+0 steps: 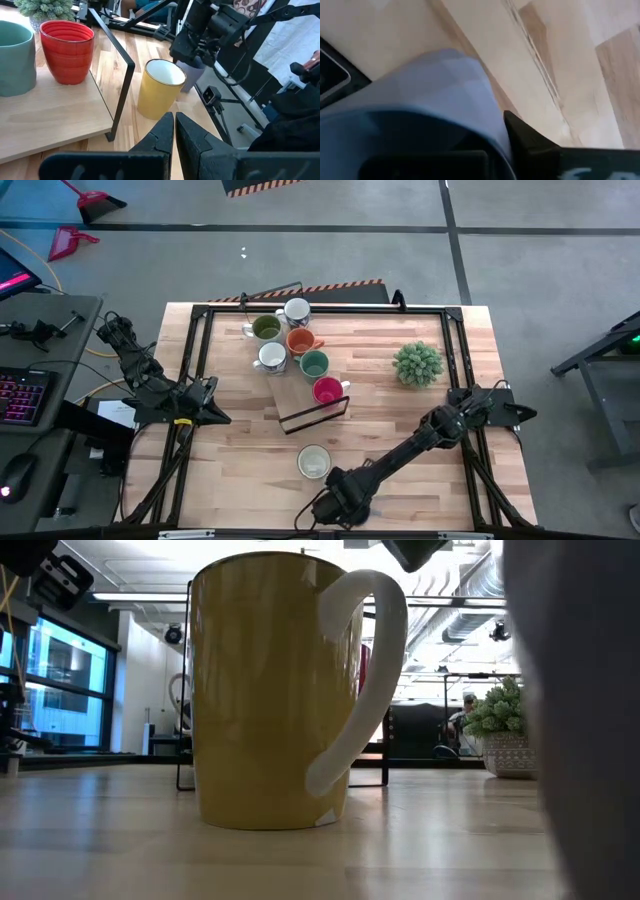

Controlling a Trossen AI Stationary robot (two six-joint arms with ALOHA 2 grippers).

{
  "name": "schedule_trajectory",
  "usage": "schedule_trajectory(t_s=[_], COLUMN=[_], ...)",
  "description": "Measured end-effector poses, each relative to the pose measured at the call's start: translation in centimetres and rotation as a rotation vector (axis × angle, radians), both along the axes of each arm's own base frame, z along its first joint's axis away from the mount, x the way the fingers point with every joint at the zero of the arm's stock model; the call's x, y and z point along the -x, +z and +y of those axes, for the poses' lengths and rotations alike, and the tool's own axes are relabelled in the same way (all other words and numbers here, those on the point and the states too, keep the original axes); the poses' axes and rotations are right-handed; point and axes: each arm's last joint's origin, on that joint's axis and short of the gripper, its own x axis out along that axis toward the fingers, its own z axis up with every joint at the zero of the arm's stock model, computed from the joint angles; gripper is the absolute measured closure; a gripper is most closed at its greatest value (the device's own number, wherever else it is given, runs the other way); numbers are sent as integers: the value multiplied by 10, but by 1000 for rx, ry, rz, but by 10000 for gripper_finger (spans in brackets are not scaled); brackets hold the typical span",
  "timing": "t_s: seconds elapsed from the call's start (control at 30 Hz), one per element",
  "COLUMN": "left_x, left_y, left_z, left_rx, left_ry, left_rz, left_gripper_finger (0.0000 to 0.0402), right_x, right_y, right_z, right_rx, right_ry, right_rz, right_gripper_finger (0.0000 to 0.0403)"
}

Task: Place coffee mugs
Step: Move the blue mug to the bottom center

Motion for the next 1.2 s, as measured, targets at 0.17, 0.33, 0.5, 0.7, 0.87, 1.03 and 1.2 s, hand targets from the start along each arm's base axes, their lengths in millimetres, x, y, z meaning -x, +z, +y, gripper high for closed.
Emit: schedule_trajectory(t_s=[0.17,0.33,0.5,0.7,0.87,1.03,1.2], left_x=[0,0,0,0,0,0,0], left_y=[0,0,0,-1,-1,-1,-1], left_z=[0,0,0,0,0,0,0], left_rx=[0,0,-2,-36,-36,-36,-36], left_ry=[0,0,0,-10,-15,-18,-18], left_rz=[0,0,2,-4,-4,-2,-3], left_gripper_finger=[392,392,392,392,392,392,392], right_x=[-4,-4,-2,-6,-9,-23,-35], right_y=[0,1,17,49,67,69,70], right_z=[-4,-5,-7,-5,-7,-19,-34], right_rx=[6,-26,-37,-125,-171,-147,-135], right_ry=[-19,-3,-4,39,15,-25,-15], right_rz=[-18,-6,-16,-145,-227,-311,-368], right_gripper_finger=[399,401,403,403,403,403,403])
